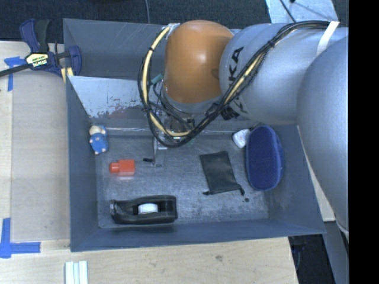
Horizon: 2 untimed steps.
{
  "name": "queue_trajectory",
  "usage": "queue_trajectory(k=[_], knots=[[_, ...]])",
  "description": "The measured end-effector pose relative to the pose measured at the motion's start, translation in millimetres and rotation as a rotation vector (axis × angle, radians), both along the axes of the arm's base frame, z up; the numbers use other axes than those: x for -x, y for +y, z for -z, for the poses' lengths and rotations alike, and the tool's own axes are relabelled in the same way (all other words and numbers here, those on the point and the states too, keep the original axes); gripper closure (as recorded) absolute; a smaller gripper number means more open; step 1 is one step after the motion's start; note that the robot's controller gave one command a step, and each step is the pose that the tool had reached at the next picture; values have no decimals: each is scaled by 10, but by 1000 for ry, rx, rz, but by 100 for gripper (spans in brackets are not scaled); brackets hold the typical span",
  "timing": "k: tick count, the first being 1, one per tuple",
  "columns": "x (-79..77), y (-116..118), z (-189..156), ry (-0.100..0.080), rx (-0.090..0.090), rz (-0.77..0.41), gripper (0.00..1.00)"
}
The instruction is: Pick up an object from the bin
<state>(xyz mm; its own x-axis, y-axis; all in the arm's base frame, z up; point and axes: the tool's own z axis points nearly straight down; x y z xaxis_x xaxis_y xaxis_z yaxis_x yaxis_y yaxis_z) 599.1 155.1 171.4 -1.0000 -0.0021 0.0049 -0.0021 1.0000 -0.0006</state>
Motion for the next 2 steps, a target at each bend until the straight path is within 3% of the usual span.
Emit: queue_trajectory(k=[1,2], knots=[[20,692,972,-2,-1,-133,0],[-25,681,900,-15,-5,-127,100]])
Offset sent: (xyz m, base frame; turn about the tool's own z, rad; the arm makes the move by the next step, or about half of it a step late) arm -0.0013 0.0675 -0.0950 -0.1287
